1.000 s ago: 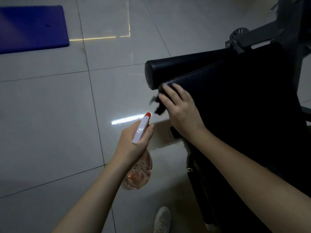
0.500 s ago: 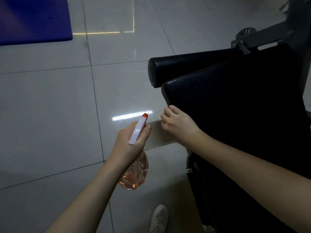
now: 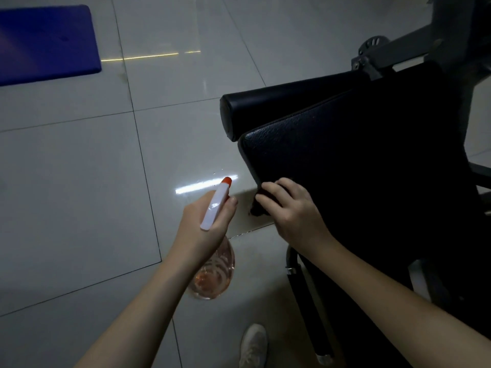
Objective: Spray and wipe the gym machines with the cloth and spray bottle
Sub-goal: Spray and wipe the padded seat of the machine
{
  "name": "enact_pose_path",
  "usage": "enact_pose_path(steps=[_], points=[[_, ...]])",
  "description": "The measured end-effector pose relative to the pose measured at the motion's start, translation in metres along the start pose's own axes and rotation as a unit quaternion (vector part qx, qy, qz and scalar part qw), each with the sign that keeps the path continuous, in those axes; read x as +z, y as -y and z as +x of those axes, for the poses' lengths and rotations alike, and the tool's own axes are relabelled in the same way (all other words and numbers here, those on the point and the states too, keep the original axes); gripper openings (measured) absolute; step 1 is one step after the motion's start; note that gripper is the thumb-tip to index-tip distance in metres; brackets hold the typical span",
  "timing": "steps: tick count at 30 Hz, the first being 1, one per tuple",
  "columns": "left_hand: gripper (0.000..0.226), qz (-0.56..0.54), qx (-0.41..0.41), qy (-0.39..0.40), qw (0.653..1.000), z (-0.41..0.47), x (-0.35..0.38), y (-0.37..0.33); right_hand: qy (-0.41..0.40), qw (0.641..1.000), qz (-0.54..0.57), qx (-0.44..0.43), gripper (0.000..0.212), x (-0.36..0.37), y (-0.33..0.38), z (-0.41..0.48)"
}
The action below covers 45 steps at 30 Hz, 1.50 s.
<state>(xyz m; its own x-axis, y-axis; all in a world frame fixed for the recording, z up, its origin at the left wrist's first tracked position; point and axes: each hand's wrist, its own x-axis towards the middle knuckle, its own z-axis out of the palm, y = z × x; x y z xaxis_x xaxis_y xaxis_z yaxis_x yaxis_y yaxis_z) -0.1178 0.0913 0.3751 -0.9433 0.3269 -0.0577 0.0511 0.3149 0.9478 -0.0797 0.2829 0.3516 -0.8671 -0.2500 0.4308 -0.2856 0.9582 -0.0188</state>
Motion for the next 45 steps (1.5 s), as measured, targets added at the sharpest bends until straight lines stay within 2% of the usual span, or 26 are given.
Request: enact_pose_path(steps=[2,4,6,7,10,13,18,25,29,33,37,42,45], points=[[0.024,0.011,0.01,0.005,1.0,0.0,0.002,-0.006,-0.054,0.991,0.053,0.111,0.036,-0.005,0.0,0.018],[0.022,0.02,0.016,0.011,1.0,0.0,0.003,-0.009,-0.091,0.961,0.077,0.249,0.042,-0.007,-0.01,0.044],[0.016,0.013,0.016,0.017,1.0,0.0,0.003,-0.012,-0.062,0.929,0.097,0.351,0.048,-0.002,-0.019,0.061],[0.018,0.001,0.011,0.018,1.0,0.002,0.005,-0.014,-0.045,0.923,0.096,0.371,0.051,0.001,-0.022,0.063],[0.039,-0.021,0.012,0.019,1.0,0.007,0.006,-0.019,-0.023,0.932,0.065,0.356,0.052,0.01,-0.025,0.052],[0.047,-0.01,0.023,0.032,0.999,0.013,0.007,-0.027,-0.028,0.942,0.046,0.331,0.049,0.007,-0.034,0.035],[0.038,-0.009,-0.008,0.024,1.0,0.019,0.006,-0.044,-0.021,0.945,0.051,0.322,0.048,0.005,-0.042,0.018],[0.052,-0.002,-0.05,0.043,0.998,0.025,0.014,-0.059,-0.014,0.949,0.041,0.313,0.045,0.005,-0.045,0.015],[0.031,-0.007,-0.049,0.072,0.996,0.028,0.026,-0.063,-0.027,0.952,0.034,0.303,0.043,0.008,-0.046,0.013],[0.05,-0.002,-0.026,0.069,0.997,0.037,0.034,-0.072,-0.025,0.953,0.024,0.302,0.043,0.007,-0.045,0.01],[0.053,-0.002,-0.036,0.081,0.996,0.041,0.034,-0.074,-0.014,0.948,0.021,0.318,0.044,0.001,-0.047,-0.008],[0.044,-0.022,-0.053,0.113,0.992,0.045,0.027,-0.074,0.012,0.934,0.032,0.355,0.048,-0.007,-0.066,-0.02],[0.044,-0.012,-0.043,0.102,0.994,0.043,0.019,-0.068,-0.009,0.905,0.006,0.426,0.048,-0.008,-0.092,0.0]])
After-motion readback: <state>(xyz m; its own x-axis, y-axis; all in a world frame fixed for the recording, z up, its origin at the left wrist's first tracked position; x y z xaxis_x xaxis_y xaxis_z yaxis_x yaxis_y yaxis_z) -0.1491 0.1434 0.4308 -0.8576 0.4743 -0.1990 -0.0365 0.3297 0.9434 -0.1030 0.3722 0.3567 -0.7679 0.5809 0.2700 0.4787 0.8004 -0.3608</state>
